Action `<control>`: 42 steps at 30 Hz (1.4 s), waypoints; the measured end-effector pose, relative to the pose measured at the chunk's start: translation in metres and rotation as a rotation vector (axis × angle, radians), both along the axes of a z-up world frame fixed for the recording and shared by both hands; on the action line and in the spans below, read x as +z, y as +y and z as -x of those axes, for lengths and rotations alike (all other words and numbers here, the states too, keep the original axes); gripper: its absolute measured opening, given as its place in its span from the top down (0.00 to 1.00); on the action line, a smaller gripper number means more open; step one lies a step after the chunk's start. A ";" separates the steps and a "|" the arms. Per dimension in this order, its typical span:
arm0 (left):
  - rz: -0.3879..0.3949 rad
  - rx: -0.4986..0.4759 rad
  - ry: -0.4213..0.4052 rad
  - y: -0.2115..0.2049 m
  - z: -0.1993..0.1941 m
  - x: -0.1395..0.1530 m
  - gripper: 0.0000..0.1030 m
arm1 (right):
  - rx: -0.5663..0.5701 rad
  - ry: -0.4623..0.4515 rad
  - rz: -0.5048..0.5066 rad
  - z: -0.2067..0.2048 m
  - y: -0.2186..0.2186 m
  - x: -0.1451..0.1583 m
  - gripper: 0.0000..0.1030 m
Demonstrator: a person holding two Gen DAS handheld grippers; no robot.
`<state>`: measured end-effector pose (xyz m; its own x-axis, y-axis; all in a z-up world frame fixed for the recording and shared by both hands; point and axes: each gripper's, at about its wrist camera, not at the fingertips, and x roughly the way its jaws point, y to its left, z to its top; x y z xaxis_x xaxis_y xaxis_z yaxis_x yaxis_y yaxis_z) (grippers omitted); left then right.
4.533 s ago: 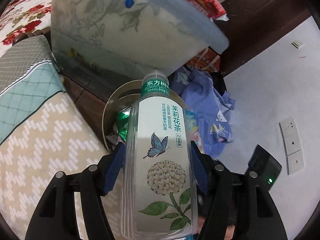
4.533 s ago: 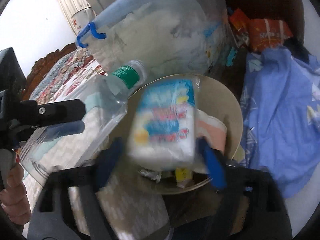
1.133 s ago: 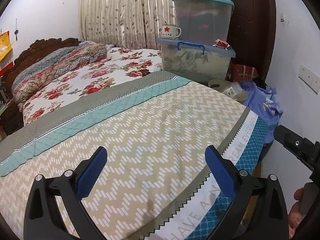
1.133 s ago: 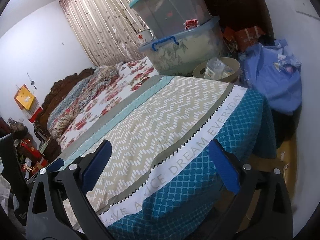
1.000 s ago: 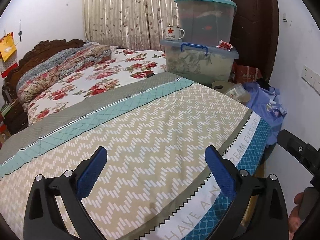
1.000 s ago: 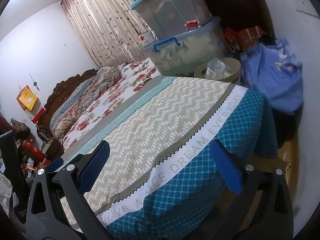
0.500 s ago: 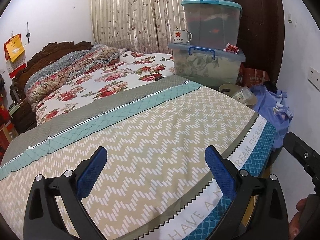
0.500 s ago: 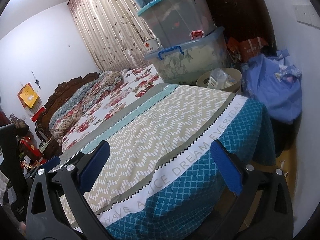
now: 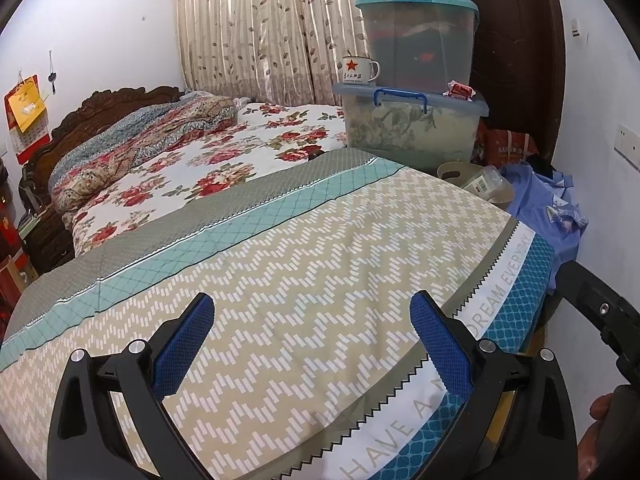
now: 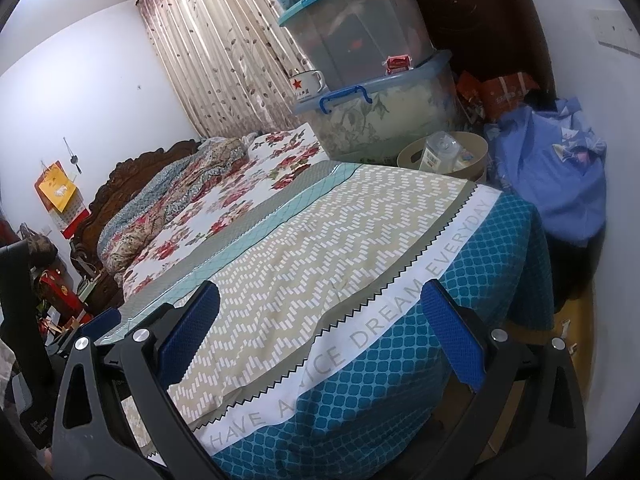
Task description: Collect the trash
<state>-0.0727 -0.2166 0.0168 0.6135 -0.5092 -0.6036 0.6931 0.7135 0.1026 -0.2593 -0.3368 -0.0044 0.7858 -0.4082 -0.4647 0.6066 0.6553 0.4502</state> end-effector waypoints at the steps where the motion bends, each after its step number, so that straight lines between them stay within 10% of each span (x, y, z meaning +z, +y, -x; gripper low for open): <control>1: 0.001 0.001 0.001 0.000 0.000 0.000 0.08 | 0.000 -0.001 0.002 0.000 0.000 0.000 0.03; 42: -0.031 0.038 0.065 0.013 -0.013 -0.009 0.08 | 0.030 0.051 -0.002 -0.016 0.010 -0.005 0.03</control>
<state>-0.0599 -0.2034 0.0076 0.5908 -0.4670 -0.6579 0.6718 0.7363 0.0806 -0.2432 -0.3264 -0.0091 0.7726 -0.3839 -0.5057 0.6093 0.6723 0.4204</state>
